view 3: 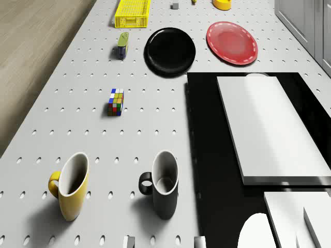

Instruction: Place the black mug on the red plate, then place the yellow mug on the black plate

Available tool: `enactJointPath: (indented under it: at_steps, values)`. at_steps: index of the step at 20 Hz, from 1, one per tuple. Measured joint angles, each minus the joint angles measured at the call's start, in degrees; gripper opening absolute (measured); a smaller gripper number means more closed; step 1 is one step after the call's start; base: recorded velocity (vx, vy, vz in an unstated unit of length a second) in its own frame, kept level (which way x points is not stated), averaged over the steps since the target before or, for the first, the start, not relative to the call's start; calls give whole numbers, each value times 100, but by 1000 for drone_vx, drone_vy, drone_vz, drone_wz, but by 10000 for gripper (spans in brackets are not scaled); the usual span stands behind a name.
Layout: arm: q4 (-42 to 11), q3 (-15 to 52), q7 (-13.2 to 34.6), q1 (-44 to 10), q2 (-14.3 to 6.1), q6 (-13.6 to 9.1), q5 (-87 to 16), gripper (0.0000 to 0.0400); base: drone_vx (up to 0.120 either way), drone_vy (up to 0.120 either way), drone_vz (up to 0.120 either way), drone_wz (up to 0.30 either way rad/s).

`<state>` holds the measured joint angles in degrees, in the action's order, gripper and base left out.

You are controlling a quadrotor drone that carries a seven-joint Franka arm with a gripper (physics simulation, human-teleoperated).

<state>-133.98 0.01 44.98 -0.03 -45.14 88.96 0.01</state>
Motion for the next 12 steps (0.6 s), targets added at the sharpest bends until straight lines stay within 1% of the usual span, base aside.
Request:
enactJointPath:
  at_steps: [3,6,9,12]
  values:
    - [362,4,-5,-9,43,-305,3,400,0,0,0,0]
    - [733,8,-9,-16,145,-561,6,400,0,0,0,0]
    - [1083,12,-11,-21,269,-773,8,400,0,0,0,0]
    - [1351,14,-13,-26,370,-927,10,400,0,0,0,0]
